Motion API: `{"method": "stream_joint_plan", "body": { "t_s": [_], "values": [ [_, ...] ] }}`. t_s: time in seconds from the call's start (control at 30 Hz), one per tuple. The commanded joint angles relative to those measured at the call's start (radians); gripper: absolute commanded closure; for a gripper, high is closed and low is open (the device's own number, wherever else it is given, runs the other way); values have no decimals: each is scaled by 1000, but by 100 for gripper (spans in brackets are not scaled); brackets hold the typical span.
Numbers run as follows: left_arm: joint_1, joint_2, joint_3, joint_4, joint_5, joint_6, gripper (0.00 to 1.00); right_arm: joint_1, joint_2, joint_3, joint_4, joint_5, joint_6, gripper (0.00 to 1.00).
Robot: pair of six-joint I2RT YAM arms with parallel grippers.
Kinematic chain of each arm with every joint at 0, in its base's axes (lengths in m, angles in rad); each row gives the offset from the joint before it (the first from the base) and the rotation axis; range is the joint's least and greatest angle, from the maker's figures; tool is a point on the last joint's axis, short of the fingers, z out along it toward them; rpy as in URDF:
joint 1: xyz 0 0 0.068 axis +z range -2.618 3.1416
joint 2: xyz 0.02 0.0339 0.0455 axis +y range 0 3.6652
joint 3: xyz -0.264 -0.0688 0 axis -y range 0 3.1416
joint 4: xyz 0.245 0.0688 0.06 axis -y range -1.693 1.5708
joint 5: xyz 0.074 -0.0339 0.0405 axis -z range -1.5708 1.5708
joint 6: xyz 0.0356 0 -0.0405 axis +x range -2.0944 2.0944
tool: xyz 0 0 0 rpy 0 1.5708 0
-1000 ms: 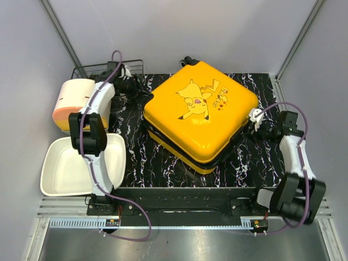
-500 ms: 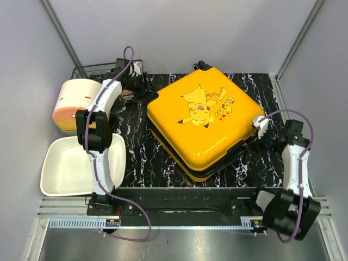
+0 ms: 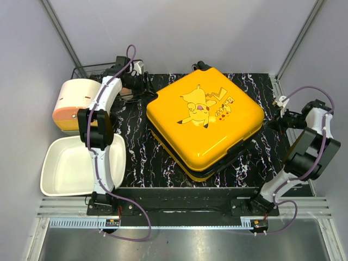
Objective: Open, take out, and arrange the luggage
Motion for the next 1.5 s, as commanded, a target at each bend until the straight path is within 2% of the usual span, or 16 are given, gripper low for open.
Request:
{"method": "stream_joint_plan", "body": {
  "t_s": [0.0,0.23,0.47,0.6,0.7,0.8,0.83,0.93,1.03,1.13,1.17,1.2,1.23,1.3,1.33,1.47],
  "values": [
    [10,81,69,-88,-60,331,100,16,117,153,61,-92,-194,100],
    [-26,115,124,-105,-44,389,100,138,196,181,63,-188,-222,100],
    [-70,144,189,-96,-7,379,100,273,104,6,60,-290,-211,100],
    [-84,149,189,-85,-11,383,100,313,90,-14,77,-337,-181,100],
    [-87,152,183,-85,-17,385,100,319,139,25,162,-345,-92,100],
    [-89,147,169,-87,-22,391,100,319,214,105,381,-317,158,100],
    [-90,146,160,-87,-25,389,100,319,234,131,494,-304,295,100],
    [-90,135,146,-87,-30,386,100,319,297,217,686,-299,525,100],
    [-90,118,121,-85,-30,383,100,322,322,256,756,-311,611,100],
    [-90,95,88,-65,-39,376,100,328,312,243,764,-308,622,99],
    [-89,89,83,-61,-40,369,100,328,309,234,773,-295,637,90],
    [-87,80,75,-55,-31,350,100,328,306,236,782,-278,664,75],
    [-86,73,69,-50,-25,337,100,320,303,242,785,-224,702,50],
    [-78,43,42,-35,4,284,100,302,294,263,790,-180,750,33],
    [-70,31,25,-27,16,265,100,275,288,278,793,-146,769,15],
    [-40,-60,-114,30,62,196,100,204,230,309,802,11,861,10]
  ]
}}
